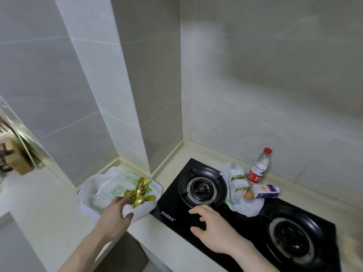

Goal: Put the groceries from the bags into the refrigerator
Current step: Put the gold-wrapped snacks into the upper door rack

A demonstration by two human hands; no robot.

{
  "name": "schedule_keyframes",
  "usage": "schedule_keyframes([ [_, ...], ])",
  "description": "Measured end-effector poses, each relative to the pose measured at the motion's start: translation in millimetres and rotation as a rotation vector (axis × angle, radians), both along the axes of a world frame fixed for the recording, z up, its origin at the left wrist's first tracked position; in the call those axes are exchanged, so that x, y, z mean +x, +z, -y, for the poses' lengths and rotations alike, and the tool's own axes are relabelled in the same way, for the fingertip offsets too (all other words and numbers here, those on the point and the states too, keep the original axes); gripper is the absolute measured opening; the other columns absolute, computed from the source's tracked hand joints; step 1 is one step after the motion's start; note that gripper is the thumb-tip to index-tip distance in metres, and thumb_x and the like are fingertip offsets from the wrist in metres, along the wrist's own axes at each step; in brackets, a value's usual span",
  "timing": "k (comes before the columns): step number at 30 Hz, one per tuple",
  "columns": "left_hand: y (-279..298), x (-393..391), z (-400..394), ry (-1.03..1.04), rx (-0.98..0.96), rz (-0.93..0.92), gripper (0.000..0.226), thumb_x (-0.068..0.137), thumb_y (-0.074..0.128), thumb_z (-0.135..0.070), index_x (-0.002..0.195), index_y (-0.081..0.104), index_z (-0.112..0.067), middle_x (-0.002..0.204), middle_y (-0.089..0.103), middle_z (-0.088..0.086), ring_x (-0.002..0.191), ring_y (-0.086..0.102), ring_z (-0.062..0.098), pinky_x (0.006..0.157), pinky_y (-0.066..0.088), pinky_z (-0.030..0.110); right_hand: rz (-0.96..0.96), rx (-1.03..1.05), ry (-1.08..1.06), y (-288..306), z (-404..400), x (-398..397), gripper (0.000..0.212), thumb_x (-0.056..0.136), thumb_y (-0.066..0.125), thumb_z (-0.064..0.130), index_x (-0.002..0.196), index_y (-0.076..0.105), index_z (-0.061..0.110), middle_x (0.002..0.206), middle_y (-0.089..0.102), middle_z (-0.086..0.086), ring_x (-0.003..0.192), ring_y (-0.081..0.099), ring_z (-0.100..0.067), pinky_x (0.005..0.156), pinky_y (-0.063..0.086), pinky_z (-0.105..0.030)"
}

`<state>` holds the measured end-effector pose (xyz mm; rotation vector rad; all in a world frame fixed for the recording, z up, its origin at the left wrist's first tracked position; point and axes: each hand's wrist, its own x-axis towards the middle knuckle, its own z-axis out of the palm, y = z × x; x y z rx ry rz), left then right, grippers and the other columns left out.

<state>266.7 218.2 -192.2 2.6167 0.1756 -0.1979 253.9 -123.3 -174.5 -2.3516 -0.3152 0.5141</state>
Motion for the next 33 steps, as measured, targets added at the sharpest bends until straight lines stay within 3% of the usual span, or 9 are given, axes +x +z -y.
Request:
schedule_keyframes([
  [6,-26,92,-41,-0.095,-0.052,-0.110,0.034,0.089,0.062,-0.026,0.123,0.063,-0.032,0.134,0.052,-0.004,0.118,0.055,0.016,0.097,0.043,0.025,-0.063,-0.003,-0.091,-32,-79,54,0.046,0.098,0.060,0.038,0.143,0.050,0.035,0.139,0.044,0.022,0.122,0.051,-0.002,0.099,0.038,-0.016],
  [9,-38,128,-49,-0.152,-0.093,-0.152,0.033,0.090,0.059,-0.027,0.121,0.063,-0.038,0.137,0.049,-0.005,0.125,0.052,0.017,0.101,0.042,0.025,-0.089,-0.029,-0.137,-53,-119,77,0.046,0.097,0.060,0.039,0.142,0.051,0.033,0.141,0.046,0.016,0.126,0.051,-0.007,0.103,0.042,-0.022],
  [13,-56,167,-58,-0.226,-0.142,-0.251,0.040,0.091,0.059,-0.024,0.130,0.065,-0.032,0.152,0.040,-0.001,0.141,0.041,0.020,0.116,0.033,0.031,-0.148,-0.055,-0.192,-71,-168,101,0.043,0.097,0.060,0.035,0.140,0.054,0.030,0.138,0.049,0.009,0.124,0.056,-0.016,0.104,0.045,-0.030],
  [17,-70,189,-64,-0.274,-0.175,-0.326,0.045,0.083,0.055,-0.014,0.122,0.069,-0.030,0.153,0.043,-0.002,0.138,0.046,0.021,0.116,0.035,0.029,-0.172,-0.073,-0.234,-80,-195,109,0.042,0.098,0.060,0.035,0.139,0.055,0.029,0.134,0.050,0.008,0.120,0.058,-0.018,0.102,0.048,-0.033],
  [20,-74,194,-65,-0.296,-0.228,-0.326,0.047,0.081,0.053,-0.010,0.118,0.068,-0.035,0.147,0.049,-0.007,0.131,0.052,0.019,0.111,0.042,0.029,-0.187,-0.098,-0.256,-87,-202,110,0.044,0.097,0.060,0.038,0.141,0.053,0.030,0.136,0.049,0.010,0.121,0.058,-0.017,0.102,0.049,-0.033],
  [23,-74,193,-68,-0.287,-0.279,-0.291,0.044,0.087,0.055,-0.009,0.126,0.068,-0.021,0.137,0.058,-0.006,0.122,0.059,0.018,0.103,0.044,0.025,-0.182,-0.132,-0.269,-93,-204,113,0.042,0.097,0.060,0.038,0.138,0.054,0.032,0.133,0.050,0.010,0.116,0.059,-0.015,0.100,0.050,-0.033],
  [28,-72,187,-84,-0.188,-0.410,-0.248,0.035,0.096,0.054,-0.013,0.128,0.065,-0.020,0.124,0.066,-0.008,0.110,0.063,0.010,0.090,0.045,0.018,-0.182,-0.169,-0.277,-102,-211,123,0.039,0.099,0.058,0.036,0.137,0.055,0.031,0.131,0.051,0.009,0.115,0.057,-0.015,0.098,0.049,-0.032],
  [33,-49,169,-107,-0.127,-0.533,-0.123,0.051,0.093,0.047,0.006,0.138,0.056,-0.017,0.135,0.059,-0.008,0.128,0.052,0.007,0.112,0.043,0.033,-0.167,-0.218,-0.252,-108,-227,139,0.041,0.100,0.057,0.032,0.140,0.055,0.025,0.135,0.051,0.005,0.123,0.055,-0.020,0.102,0.045,-0.031],
])
